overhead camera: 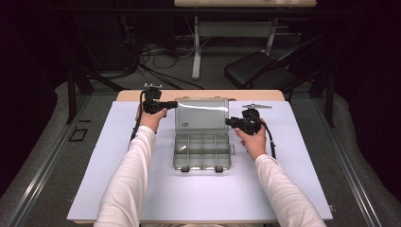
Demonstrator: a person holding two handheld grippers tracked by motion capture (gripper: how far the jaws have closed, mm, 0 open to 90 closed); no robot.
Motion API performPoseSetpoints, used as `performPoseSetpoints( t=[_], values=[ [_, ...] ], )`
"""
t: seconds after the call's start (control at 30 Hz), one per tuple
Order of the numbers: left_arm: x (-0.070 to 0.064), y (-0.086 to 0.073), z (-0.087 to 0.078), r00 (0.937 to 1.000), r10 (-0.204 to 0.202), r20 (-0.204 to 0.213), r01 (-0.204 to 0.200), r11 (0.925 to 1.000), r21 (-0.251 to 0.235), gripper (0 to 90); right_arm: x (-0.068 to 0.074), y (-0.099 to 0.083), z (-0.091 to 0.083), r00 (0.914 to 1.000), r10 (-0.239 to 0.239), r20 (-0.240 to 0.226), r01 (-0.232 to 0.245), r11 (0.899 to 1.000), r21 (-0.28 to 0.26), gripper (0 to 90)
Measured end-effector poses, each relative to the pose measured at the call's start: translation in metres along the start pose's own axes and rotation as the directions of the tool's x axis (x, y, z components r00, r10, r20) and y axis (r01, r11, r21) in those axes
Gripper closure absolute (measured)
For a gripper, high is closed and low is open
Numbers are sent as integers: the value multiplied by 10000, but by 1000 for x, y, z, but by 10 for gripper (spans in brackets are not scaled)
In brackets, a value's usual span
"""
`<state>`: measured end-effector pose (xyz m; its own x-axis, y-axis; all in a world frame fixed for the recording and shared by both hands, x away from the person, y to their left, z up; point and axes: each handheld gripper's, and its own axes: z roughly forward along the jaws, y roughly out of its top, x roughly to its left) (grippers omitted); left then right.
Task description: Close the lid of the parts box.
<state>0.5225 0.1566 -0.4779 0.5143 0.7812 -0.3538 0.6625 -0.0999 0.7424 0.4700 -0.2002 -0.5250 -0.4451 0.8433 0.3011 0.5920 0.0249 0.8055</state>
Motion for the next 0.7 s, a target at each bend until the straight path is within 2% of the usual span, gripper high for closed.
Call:
performPoseSetpoints(
  t=[0.17, 0.23, 0.3, 0.43, 0.7],
  values=[
    [-1, -2, -1, 10000, 96, -4, -96, 9999, -110, 828, 2, 4, -4, 9994, -153, 297, 158, 9998, -137, 608],
    [-2, -3, -2, 9999, 137, -7, -137, 9997, -194, 828, 3, 5, -6, 9984, -365, 423, 370, 9992, -127, 609],
    [-3, -4, -3, 9998, 185, -5, -185, 9995, -255, 829, 4, 7, -7, 9982, -428, 414, 432, 9990, -106, 616],
    [-4, -7, -6, 9997, 228, 32, -226, 9986, -481, 832, 9, 12, -10, 9975, -560, 437, 567, 9983, -152, 649],
    [-10, -14, -11, 9978, 643, -132, -653, 9932, -964, 834, 21, 27, -15, 9938, -980, 518, 987, 9950, -126, 747]
  ],
)
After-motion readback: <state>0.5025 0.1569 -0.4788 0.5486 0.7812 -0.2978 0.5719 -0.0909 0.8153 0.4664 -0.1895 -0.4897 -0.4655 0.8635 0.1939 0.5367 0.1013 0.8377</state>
